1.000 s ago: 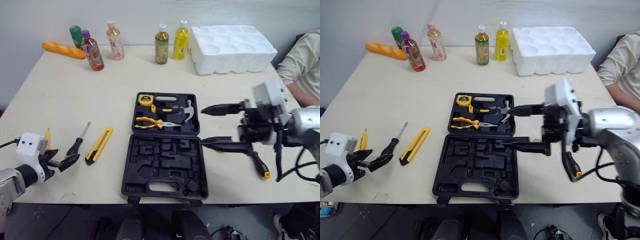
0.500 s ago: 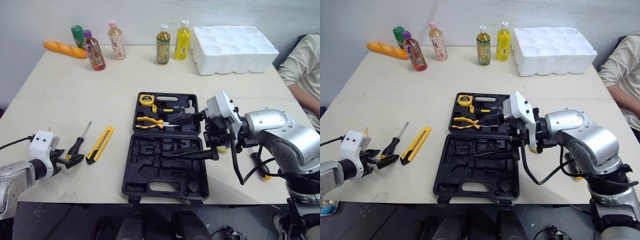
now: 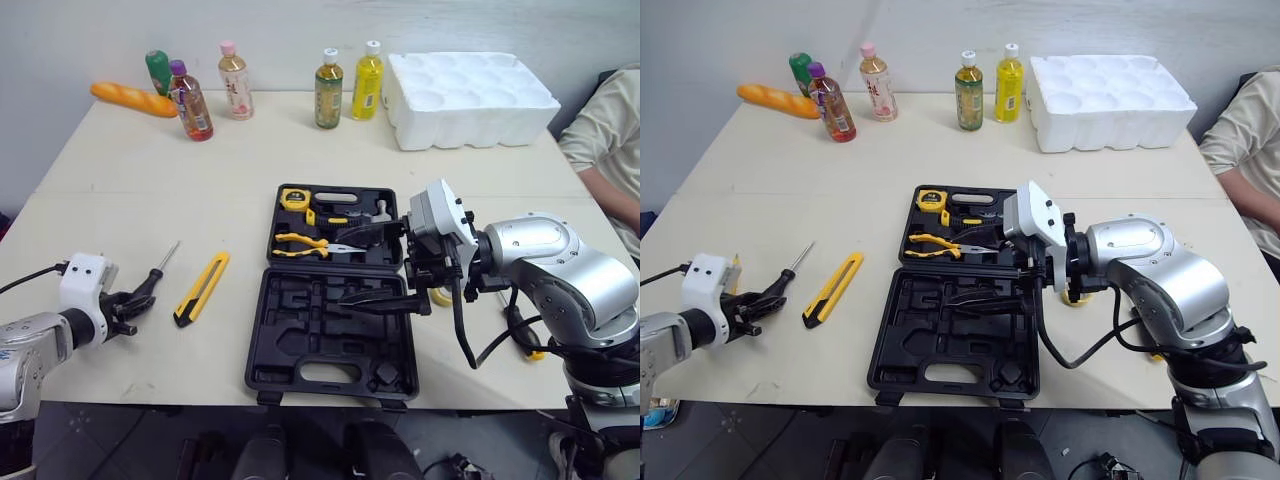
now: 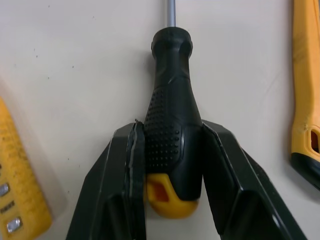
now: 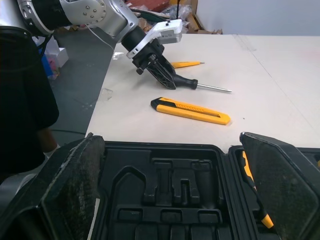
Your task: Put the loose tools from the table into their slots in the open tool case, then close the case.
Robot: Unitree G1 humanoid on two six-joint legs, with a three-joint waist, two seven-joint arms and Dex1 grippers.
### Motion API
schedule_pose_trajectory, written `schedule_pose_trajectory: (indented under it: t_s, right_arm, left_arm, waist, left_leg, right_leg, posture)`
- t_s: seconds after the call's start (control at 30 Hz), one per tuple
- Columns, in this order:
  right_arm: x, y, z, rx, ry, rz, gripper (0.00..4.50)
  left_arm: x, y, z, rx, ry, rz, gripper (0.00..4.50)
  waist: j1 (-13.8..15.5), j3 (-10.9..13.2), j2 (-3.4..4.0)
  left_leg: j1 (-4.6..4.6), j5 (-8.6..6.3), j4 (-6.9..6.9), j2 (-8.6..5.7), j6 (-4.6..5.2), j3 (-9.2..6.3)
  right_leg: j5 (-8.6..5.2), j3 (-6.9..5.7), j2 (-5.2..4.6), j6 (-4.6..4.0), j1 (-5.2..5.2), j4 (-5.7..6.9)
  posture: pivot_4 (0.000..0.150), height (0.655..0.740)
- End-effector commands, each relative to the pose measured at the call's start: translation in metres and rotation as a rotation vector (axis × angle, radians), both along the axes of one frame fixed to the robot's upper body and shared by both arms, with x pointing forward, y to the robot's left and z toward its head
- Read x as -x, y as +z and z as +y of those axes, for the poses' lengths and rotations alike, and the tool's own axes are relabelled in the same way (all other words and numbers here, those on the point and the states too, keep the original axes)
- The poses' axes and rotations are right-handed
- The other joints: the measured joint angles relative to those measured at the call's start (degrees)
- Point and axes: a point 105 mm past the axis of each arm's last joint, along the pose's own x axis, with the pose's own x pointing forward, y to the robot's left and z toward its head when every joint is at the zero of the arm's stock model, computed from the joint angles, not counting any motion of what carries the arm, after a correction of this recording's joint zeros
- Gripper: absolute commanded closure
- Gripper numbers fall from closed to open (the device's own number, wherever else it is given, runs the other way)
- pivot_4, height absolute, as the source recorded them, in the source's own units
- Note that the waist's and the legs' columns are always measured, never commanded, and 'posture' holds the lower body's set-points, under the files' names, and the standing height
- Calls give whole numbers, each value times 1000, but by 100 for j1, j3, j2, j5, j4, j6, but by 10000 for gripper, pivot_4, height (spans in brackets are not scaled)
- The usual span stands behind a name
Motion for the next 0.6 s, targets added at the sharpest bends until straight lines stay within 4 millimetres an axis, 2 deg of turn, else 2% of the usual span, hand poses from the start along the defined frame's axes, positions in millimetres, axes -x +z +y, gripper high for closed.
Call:
schedule_pose_trajectory:
  t_s: [0.03, 0.13, 0.23, 0.27, 0.3, 0.47, 0.53, 0.6]
  right_arm:
    - [0, 8, -5, -6, -16, -43, 0]
    - [-1, 2, -17, 15, -75, -31, 0]
    - [0, -9, -29, 62, -145, -17, 0]
    - [1, -17, -36, 92, -193, -6, 0]
    - [1, -24, -42, 115, -238, 10, 0]
    - [5, -40, -54, 140, -358, 44, 0]
    - [7, -44, -57, 146, -387, 56, 0]
    - [9, -52, -61, 163, -434, 76, 0]
  left_arm:
    - [-14, 50, -33, -97, -221, -127, 33943]
    - [-20, 76, -71, -176, -466, -146, 33943]
    - [-27, 85, -94, -234, -617, -126, 33943]
    - [-31, 87, -109, -258, -703, -119, 33943]
    - [-34, 88, -122, -280, -782, -109, 33943]
    - [-35, 83, -163, -335, -1030, -23, 33943]
    - [-33, 80, -171, -347, -1090, 8, 33943]
    - [-31, 76, -178, -351, -1158, 50, 33943]
  waist:
    - [-1, 2, -4]
    - [6, 2, -3]
    - [-1, 2, 1]
    - [1, 3, 1]
    - [5, 3, 0]
    - [-33, 3, 0]
    - [-26, 3, 0]
    - [-4, 5, -3]
  left_leg:
    - [-6, 0, 0, 0, 0, -3]
    - [-17, 4, -1, -1, -11, -9]
    - [-22, 10, -4, -3, -25, -9]
    - [-22, 10, -5, -3, -25, -6]
    - [-23, 10, -4, -3, -24, -4]
    - [-65, 13, 14, -2, -19, 1]
    - [-111, 23, 36, -3, -20, 13]
    - [-115, 31, 39, -2, -21, 15]
  right_leg:
    - [0, -4, 0, 0, -1, -4]
    - [0, -11, -1, 0, -2, -21]
    - [0, -14, -3, 0, 0, -33]
    - [0, -13, -2, 0, 0, -33]
    - [0, -13, -2, 0, 0, -32]
    - [4, -11, 8, 8, -31, -12]
    - [7, 5, 15, 13, -88, 27]
    - [6, 9, 17, 13, -99, 41]
  posture:
    - [1500, 7400]
    - [1500, 7400]
    - [1500, 7400]
    - [1500, 7400]
    - [1500, 7400]
    - [1500, 7400]
    - [1500, 7400]
    - [1500, 7400]
